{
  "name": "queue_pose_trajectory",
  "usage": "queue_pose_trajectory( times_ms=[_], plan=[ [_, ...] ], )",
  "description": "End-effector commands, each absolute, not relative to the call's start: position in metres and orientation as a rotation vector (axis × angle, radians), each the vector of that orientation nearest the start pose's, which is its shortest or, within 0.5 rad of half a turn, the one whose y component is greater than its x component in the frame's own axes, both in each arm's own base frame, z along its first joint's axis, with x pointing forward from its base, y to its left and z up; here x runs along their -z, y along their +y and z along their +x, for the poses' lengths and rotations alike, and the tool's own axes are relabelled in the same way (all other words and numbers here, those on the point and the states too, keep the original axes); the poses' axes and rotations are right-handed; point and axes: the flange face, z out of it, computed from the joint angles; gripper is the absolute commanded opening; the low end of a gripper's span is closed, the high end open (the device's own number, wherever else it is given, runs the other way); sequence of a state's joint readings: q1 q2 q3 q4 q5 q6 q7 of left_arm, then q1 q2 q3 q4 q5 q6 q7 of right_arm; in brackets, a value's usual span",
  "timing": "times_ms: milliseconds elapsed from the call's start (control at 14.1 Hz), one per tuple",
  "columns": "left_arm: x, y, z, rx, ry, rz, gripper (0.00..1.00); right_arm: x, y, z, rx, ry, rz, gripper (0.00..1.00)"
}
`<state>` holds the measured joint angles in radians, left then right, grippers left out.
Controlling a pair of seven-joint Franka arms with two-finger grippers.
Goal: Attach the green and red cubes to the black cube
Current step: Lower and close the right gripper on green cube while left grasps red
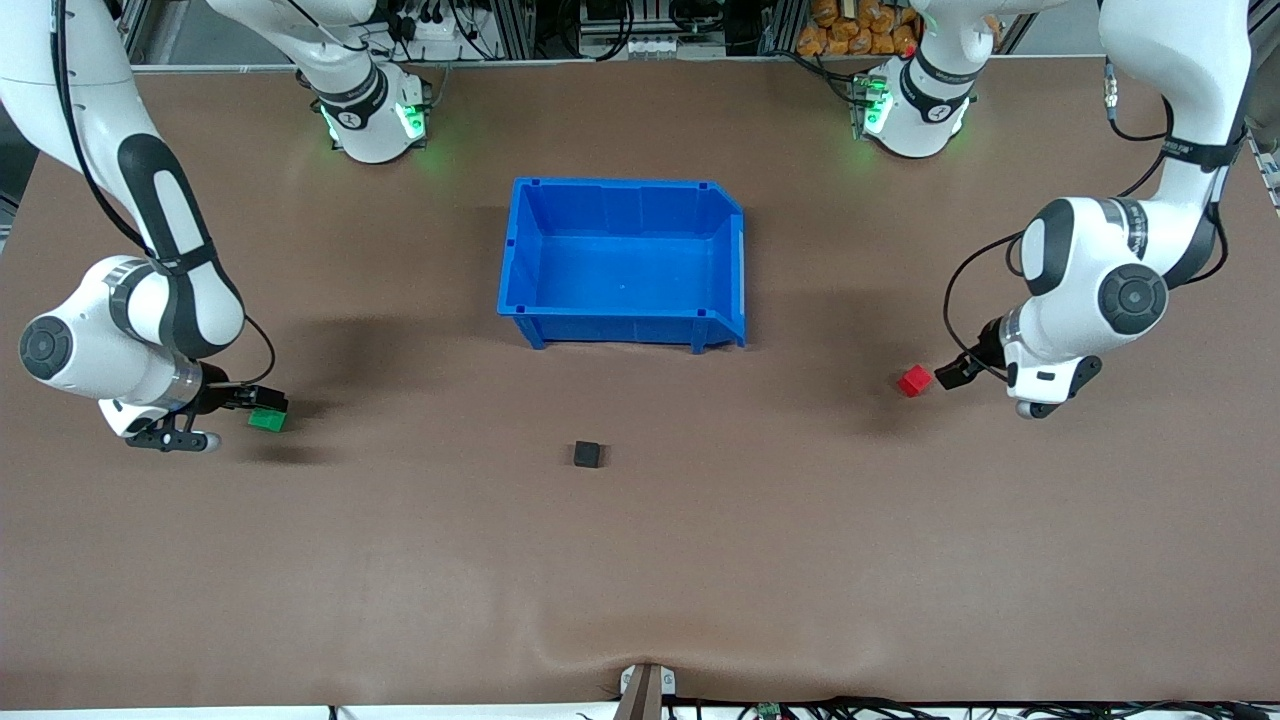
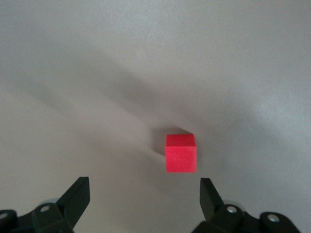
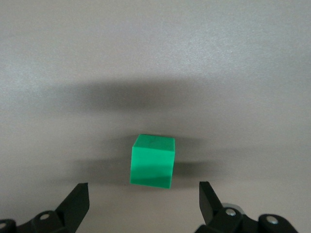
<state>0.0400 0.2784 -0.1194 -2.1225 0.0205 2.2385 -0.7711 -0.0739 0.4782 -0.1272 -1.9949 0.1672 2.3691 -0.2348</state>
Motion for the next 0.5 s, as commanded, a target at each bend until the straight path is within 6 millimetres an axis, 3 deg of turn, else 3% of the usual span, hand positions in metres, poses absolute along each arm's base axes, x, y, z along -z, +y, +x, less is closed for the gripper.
queue_pose_trajectory(
  times_ms=[0, 212, 425],
  plan=[
    [-0.257, -0.058, 0.562, -0.243, -1.159, -2.866, 1.00, -0.212, -0.109, 0.585, -0.120, 0.101, -3.079, 1.00],
    [-0.247, -0.059, 0.565, -0.222, -1.189, -2.868, 1.00, -0.196, -0.113, 0.588, -0.071, 0.110, -3.099, 1.00],
    [-0.237, -0.059, 0.565, -0.202, -1.210, -2.869, 0.98, -0.194, -0.112, 0.589, -0.078, 0.057, -3.134, 1.00]
  ],
)
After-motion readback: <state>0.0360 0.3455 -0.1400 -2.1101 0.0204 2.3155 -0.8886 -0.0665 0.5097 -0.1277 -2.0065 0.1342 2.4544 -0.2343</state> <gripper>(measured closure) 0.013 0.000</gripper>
